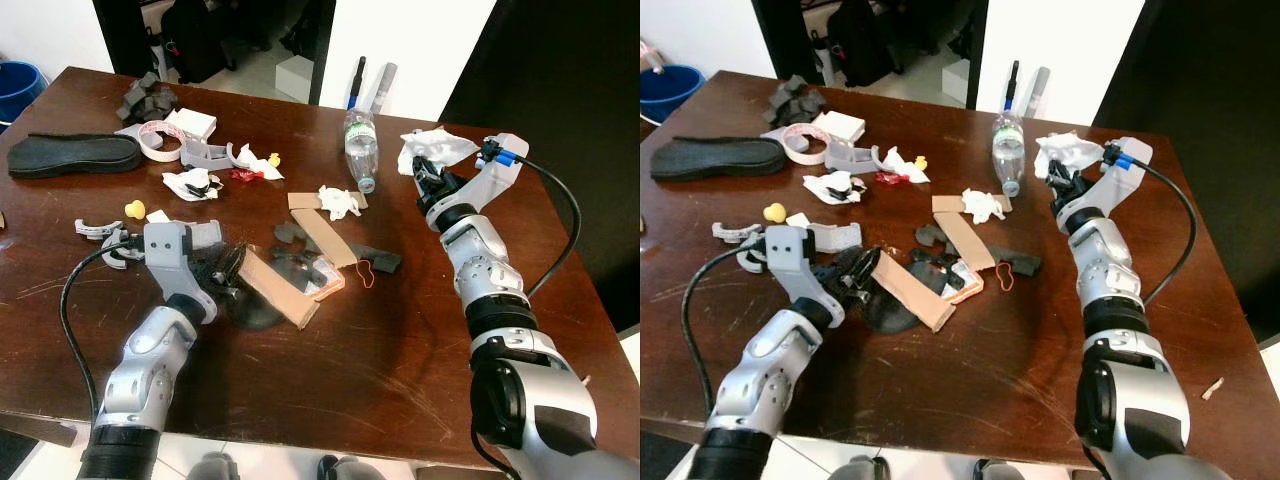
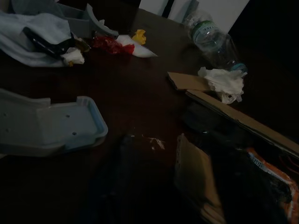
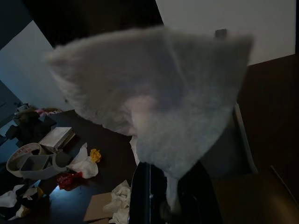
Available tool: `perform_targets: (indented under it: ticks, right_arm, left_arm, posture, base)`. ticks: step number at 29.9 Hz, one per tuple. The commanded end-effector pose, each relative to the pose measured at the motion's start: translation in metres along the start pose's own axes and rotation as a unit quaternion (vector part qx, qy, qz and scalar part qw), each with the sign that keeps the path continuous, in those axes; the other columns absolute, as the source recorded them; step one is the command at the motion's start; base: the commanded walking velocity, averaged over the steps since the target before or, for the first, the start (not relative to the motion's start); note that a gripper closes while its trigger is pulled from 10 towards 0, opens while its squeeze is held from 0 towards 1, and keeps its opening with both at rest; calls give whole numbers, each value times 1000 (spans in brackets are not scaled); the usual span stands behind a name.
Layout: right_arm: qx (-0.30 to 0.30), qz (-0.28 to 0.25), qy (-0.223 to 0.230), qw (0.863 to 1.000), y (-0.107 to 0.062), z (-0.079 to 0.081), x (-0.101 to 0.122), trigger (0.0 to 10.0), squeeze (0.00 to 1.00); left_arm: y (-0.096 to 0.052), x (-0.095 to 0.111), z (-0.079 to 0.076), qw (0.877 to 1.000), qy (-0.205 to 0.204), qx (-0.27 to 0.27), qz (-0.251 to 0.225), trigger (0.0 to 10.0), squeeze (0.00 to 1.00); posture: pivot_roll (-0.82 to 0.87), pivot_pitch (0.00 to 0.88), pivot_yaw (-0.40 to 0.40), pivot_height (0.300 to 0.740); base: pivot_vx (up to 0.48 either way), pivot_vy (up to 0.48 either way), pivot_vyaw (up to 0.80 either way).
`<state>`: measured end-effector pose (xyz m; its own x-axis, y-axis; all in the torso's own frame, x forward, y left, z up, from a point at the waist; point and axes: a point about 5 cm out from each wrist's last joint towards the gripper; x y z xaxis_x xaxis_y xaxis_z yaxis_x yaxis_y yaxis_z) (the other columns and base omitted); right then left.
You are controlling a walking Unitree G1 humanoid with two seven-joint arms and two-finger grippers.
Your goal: Picking trash to rubbish bin
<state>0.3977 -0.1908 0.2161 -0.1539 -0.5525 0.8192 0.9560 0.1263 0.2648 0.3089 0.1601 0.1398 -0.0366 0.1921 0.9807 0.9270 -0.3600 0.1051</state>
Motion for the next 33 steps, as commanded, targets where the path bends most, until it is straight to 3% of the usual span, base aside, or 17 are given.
perform_targets:
  ticks: [1,8,9,10,11,12,16,17,18,33]
  right_arm:
    - [-6,2,-2,1000,-2,-4,0,10000,0]
    - [-5,2,-3,1000,-1,-4,2,10000,0]
    - [-4,2,-4,1000,-1,-4,2,10000,0]
    - [-4,2,-4,1000,-1,-4,2,10000,0]
    - [-4,2,-4,1000,-1,-4,2,10000,0]
    - [-4,2,-4,1000,-1,-4,3,10000,0]
    - [-5,1,-3,1000,-1,-4,3,10000,0]
    - [-5,1,-4,1000,-1,-4,3,10000,0]
    - [-6,1,-4,1000,-1,-4,3,10000,0]
    - [-7,0,-1,1000,-1,-3,1,10000,0]
  left_arm:
    - [-1,-15,-2,1000,-6,11,27,10000,1000]
    - [-2,-29,-8,997,-10,-7,72,10000,1000]
    - [-2,-31,-9,997,-10,-12,78,10000,518]
    - [-2,-31,-9,997,-10,-12,78,10000,518]
    - [-2,-33,-10,996,-11,-16,82,10000,212]
    - [-2,-34,-11,996,-14,-19,85,10000,0]
    - [0,-32,-14,997,-17,-24,77,10000,0]
    - [0,-32,-14,997,-19,-26,73,2863,0]
    - [0,-31,-14,997,-20,-28,71,0,0]
    - [0,-29,-11,997,-25,-24,72,0,0]
  posture:
    - [108,147,-83,740]
    - [109,147,-86,740]
    - [108,149,-86,740]
    - [108,149,-86,740]
    - [108,149,-86,740]
    - [107,149,-86,740]
    - [106,150,-85,740]
    - [106,150,-85,740]
    - [106,150,-85,740]
    - [110,148,-81,740]
  base:
    - [0,0,0]
    - [0,0,0]
    - [0,0,0]
    - [0,0,0]
    - [0,0,0]
    - [0,0,0]
    - [0,0,0]
    - [0,0,0]
    - [0,0,0]
    - [0,0,0]
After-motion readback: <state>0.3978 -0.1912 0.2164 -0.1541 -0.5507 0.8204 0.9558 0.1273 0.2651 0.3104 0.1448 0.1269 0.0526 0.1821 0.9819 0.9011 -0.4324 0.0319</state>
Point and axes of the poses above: a point about 5 cm out from each wrist's last joint towards the gripper, its own y axis pointing out of the wrist towards the gripper, its own x axis along the axis of the wrist's last joint, z = x × y, and after that the axes turned 5 degrees about y, right-handed
